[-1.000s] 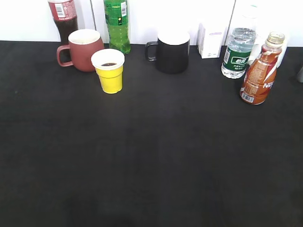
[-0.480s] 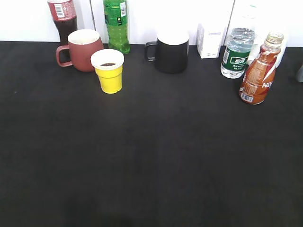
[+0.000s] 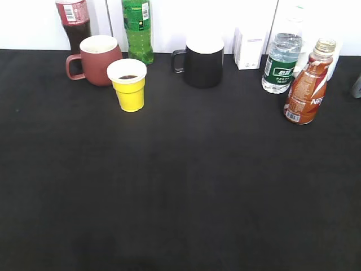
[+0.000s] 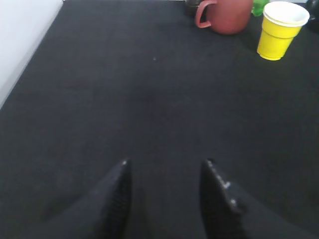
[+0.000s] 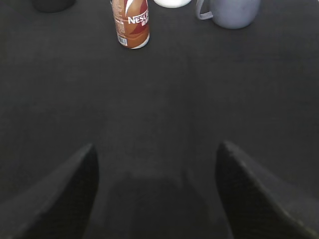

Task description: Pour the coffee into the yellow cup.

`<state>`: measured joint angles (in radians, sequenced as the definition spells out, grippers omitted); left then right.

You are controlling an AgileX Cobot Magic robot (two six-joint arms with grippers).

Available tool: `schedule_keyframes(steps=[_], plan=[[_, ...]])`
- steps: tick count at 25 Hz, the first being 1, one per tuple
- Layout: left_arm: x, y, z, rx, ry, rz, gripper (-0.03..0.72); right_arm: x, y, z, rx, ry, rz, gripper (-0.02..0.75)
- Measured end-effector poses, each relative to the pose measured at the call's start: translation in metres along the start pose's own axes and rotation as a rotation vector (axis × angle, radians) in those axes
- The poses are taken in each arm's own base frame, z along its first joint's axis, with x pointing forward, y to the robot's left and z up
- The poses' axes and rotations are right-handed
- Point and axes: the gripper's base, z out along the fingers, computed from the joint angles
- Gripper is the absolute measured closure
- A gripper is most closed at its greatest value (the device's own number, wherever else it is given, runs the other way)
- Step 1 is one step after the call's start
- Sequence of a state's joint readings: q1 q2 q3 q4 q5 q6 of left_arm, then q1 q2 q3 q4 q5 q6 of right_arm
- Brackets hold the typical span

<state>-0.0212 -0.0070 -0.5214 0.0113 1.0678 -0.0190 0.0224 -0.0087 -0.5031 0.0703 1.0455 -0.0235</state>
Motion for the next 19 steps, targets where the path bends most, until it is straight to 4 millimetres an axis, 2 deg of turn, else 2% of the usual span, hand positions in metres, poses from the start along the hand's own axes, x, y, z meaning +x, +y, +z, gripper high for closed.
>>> schedule_keyframes(steps=[6, 19], plan=[[0.0000, 0.0000, 0.0000, 0.000, 0.000, 0.000, 0.443, -0.0001, 0.0000, 0.0000, 0.000, -0.001, 0.000, 0.168], [0.0000, 0.0000, 0.0000, 0.000, 0.000, 0.000, 0.449, -0.0002, 0.0000, 0.0000, 0.000, -0.002, 0.000, 0.168]])
